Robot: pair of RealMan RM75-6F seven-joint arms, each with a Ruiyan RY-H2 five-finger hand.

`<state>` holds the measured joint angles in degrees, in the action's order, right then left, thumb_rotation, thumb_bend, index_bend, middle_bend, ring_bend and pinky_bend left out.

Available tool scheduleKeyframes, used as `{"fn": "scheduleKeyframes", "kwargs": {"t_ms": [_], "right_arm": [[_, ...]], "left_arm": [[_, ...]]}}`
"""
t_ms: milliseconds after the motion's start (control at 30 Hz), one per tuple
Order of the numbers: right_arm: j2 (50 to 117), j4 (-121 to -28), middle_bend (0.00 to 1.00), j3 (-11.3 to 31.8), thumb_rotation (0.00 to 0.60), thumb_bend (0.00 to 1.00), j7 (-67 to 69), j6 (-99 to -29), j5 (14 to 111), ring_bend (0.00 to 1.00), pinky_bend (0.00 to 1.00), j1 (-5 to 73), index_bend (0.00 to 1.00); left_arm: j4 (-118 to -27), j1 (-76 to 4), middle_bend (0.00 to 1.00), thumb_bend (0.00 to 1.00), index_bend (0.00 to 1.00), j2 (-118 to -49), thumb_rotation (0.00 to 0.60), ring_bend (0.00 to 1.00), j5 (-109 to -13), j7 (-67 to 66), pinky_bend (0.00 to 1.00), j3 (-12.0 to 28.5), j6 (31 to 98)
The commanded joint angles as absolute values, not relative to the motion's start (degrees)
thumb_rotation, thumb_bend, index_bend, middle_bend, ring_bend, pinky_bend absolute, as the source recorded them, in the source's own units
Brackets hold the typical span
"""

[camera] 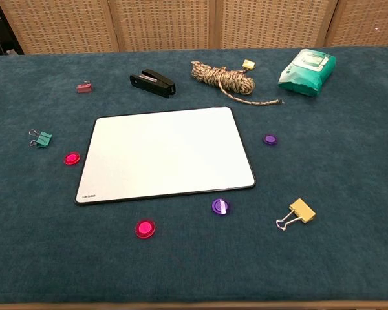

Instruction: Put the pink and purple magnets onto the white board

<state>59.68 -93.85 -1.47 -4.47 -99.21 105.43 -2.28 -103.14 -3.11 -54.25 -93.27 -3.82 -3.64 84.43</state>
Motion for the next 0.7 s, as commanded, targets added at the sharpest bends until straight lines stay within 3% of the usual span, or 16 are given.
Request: {"fn": "scheduleKeyframes", "kwargs": {"t_ms": [33,433,567,700], "right_arm": [[59.5,-94.4,0.00,-1.5,0.600,0.00,-6.7,-98.0,103.9,0.00,0.00,-2.6,0.00],[58.6,-98.6,0.00,-0.6,0.600,0.00,-7.7,-95.5,98.5,0.00,0.00,-3.1,0.00],[58.5,-98.5,0.00,-0.4,0.600,0.00,-7.2,-95.0,98.1,0.00,0.00,-2.8,0.00],[58.5,-98.5,0.00,-0.4,0.600,0.00,-7.2,-94.7,97.8,0.00,0.00,-2.8,0.00]], "left_arm": [[-102.8,-3.0,0.00,0.02,0.00,-54.5,0.600,0.00,-93.6,-4.3,0.00,-3.6,84.8],[-97.6,-4.1,0.00,0.03,0.02,-57.9,0.600,0.00,-102.3,-0.4,0.00,-3.9,88.5],[-95.6,-7.0,0.00,0.08,0.19,-58.1,0.600,0.00,-106.0,4.1,0.00,-5.4,85.2],[-95.7,-10.1,0.00,0.12,0.28,-58.8,0.600,0.00,-107.9,3.8,0.00,-6.2,80.1]]}}
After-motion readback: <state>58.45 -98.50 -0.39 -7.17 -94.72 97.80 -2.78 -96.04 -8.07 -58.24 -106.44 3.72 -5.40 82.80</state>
